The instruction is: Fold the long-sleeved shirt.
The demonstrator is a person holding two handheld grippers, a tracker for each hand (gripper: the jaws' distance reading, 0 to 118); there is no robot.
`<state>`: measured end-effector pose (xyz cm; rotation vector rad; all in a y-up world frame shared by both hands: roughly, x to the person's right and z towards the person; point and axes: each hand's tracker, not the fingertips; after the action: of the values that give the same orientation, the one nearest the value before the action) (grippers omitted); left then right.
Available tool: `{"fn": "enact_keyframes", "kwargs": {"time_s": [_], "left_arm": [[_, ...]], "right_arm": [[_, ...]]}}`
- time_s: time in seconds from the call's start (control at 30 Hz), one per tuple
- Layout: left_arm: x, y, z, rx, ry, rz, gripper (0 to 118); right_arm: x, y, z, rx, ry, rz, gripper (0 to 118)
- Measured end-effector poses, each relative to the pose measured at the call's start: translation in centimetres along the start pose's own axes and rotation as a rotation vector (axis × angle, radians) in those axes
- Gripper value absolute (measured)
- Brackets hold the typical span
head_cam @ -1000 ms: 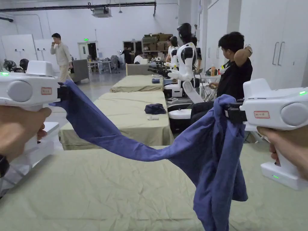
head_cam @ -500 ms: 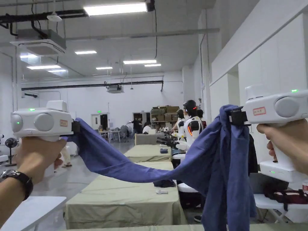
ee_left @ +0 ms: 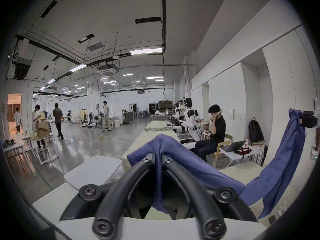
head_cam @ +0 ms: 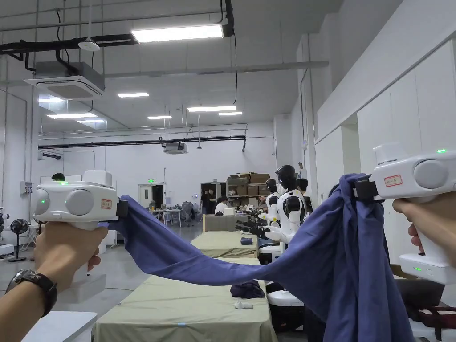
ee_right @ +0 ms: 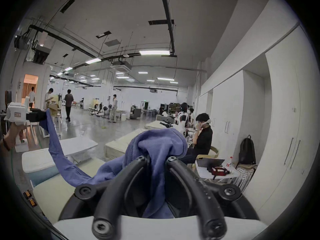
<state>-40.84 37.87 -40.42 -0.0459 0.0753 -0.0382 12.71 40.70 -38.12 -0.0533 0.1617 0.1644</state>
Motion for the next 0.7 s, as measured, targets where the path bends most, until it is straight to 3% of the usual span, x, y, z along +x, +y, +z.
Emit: {"fn": "enact_keyframes", "kwargs": {"time_s": [0.37,0.7], "left_arm": [[0.8,-1.2,-9.9,-0.032,0.017,-0.023,5],[1.3,-5.1,-19.4,-0.078,0.023,-0.040,5]], "right_arm": [[0.4,-1.2,-10.4,-0.049,-0.026,0.068,17],[1.5,-6.5,-21.2,-0.118,-0.028,0.094,17]]}}
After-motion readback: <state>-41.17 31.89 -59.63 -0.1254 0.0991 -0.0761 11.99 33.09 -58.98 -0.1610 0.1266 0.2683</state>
